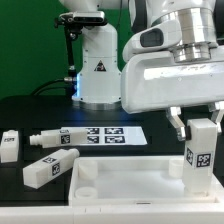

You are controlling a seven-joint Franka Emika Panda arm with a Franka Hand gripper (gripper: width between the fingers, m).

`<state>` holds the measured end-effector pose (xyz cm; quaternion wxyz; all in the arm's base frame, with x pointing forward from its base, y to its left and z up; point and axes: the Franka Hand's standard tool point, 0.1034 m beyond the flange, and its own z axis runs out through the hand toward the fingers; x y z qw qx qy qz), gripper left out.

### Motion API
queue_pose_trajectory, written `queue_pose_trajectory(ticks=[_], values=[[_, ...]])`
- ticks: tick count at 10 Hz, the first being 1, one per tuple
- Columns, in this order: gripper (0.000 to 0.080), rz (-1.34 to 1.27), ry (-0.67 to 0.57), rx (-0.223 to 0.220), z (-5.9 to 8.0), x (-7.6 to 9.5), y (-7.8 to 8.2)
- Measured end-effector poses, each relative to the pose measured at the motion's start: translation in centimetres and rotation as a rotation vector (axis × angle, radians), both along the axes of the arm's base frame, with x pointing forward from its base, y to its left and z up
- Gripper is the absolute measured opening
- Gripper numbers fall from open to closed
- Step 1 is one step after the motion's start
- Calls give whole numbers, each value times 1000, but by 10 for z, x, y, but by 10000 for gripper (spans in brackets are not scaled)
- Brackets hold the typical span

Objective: Assemble desk

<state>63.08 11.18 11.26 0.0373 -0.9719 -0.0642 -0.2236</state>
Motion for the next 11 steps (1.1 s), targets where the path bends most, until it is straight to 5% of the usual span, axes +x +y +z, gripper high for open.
queue_pose_trajectory(ticks=[2,3,4,5,6,11], values=[[285,1,-14,-4,0,-1,0],[359,1,-13,-4,0,-1,0],[544,1,-8,-4,0,-1,0],[544,-14,60,7,0,-1,3],[627,-47,89,26,6,8,7],[649,-72,441,17,5,2,-1]])
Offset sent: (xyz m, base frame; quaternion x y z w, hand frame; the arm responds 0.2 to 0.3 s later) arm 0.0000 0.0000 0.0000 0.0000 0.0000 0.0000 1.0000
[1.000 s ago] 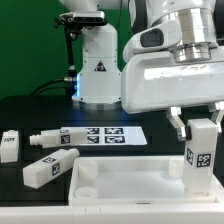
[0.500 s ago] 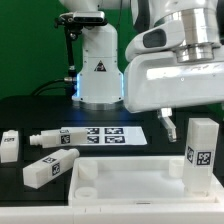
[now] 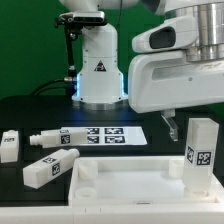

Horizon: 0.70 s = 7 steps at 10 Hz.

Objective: Assemble desk

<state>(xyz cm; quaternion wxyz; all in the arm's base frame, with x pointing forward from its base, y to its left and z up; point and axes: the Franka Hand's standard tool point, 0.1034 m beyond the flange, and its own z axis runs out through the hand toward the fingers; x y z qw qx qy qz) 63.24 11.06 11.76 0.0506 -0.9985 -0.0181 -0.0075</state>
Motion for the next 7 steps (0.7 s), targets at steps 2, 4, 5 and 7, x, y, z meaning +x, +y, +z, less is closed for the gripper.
queue_pose_trajectory(ticks=[2,4,5,7], values=[[527,1,27,-1,-2,-3,0],[389,-47,32,0,-2,-3,0],[284,-111,38,-1,-3,-3,-1],[285,-289,40,-2,-3,-3,0]])
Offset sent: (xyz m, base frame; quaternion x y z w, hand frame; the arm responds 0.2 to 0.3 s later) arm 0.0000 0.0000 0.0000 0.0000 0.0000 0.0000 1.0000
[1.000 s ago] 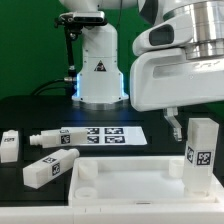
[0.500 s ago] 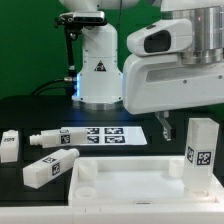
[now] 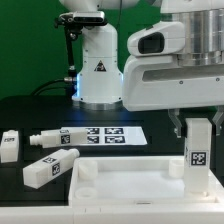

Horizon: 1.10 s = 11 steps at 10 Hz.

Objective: Assemble desk

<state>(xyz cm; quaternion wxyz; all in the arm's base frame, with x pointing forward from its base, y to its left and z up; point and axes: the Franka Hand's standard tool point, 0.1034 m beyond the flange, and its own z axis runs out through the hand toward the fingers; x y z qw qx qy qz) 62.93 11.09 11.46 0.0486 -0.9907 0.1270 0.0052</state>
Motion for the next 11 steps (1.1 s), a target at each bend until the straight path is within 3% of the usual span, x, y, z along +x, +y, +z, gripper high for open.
queue_pose_trajectory(ticks=[4,8,10,11], values=[[285,-721,8,7,0,-4,10],[285,-930,39,35,0,-4,12],[285,-1132,65,121,-1,3,3],[285,-1092,60,117,-1,3,5]])
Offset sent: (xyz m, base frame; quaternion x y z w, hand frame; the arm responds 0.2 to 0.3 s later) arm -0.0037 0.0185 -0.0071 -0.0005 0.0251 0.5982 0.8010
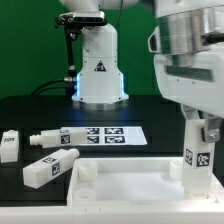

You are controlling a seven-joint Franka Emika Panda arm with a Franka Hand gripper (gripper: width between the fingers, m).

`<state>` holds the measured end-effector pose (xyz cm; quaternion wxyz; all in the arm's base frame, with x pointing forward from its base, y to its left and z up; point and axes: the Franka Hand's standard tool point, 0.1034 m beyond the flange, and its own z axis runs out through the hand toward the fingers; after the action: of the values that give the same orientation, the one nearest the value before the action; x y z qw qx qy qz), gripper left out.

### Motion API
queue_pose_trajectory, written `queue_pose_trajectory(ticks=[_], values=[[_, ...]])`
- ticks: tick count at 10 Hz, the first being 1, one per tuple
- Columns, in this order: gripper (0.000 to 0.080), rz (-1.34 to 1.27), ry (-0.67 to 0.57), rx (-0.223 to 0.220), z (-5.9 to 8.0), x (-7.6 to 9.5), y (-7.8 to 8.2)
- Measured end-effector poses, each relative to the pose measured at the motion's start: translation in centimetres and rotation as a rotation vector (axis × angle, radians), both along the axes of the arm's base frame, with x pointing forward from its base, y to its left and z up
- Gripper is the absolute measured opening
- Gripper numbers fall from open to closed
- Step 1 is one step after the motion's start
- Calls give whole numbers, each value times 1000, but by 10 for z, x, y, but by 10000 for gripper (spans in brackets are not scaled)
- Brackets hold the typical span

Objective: Assemble desk

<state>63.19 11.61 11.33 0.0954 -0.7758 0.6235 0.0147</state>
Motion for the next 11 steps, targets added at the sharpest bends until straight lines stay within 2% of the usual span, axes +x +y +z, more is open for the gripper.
queue_pose_trajectory(ticks=[1,2,3,4,7,8,9,11], values=[[337,20,-3,0,0,0,1],[337,73,-7,-11,-1,-1,0],[546,283,-24,-47,0,-2,-1],[618,515,-53,-80,2,1,-2],[648,762,-82,-102,3,2,-1],[648,877,-96,-123,3,2,-1],[649,1082,-121,-198,4,6,-1],[649,1501,-162,-251,2,8,1]])
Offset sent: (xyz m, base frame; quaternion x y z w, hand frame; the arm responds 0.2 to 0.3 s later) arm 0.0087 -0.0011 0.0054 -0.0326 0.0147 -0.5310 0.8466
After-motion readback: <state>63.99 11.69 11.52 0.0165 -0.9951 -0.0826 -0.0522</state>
